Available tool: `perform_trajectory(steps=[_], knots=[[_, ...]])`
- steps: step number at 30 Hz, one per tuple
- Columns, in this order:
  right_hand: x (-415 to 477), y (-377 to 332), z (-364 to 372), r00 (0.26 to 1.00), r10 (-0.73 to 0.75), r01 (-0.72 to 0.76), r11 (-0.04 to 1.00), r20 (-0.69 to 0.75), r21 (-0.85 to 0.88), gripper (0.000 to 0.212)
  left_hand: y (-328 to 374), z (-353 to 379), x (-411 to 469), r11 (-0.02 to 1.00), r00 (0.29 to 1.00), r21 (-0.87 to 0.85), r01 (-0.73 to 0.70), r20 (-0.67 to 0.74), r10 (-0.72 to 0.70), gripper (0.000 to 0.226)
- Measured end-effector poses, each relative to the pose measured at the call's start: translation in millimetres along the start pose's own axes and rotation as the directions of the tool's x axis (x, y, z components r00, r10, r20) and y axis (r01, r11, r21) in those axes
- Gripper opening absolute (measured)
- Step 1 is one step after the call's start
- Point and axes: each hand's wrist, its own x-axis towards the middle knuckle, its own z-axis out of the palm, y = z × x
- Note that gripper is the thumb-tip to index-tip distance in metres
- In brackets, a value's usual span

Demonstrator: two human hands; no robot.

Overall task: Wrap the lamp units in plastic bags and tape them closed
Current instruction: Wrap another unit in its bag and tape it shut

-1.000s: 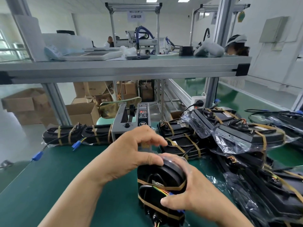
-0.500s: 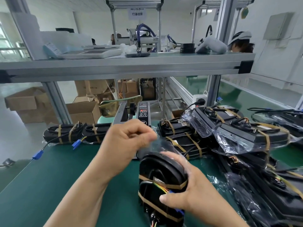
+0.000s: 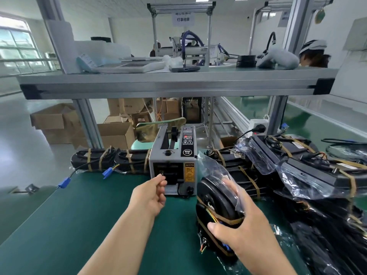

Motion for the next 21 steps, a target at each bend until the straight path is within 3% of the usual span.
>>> perform_trajectory(steps=[10,16,18,21], knots=[[0,1,-1,1.0,-0.02,0.02,1.0,0.016,-0.009,0.083,3,27,9,0.998,0.996,-0.038,0.044,-0.077,-0.047,0.021],[-1,1,0,1.0,-0.018,0.018,1.0,0.016,0.018,0.074,-2,36,3,0.984,0.976,-0.134,-0.117,-0.199,0.089,0.021],[-1,2,1,1.0,-0.004,0.003,1.0,0.011,0.027,0.07,-5,30,-12,0.972,0.972,-0.116,-0.202,-0.148,0.185,0.019],[-1,2,3,1.0,0.006,-0.006,0.999,0.001,0.048,0.068,-10,13,-46,0.946,0.944,-0.049,-0.321,0.06,0.323,0.02]])
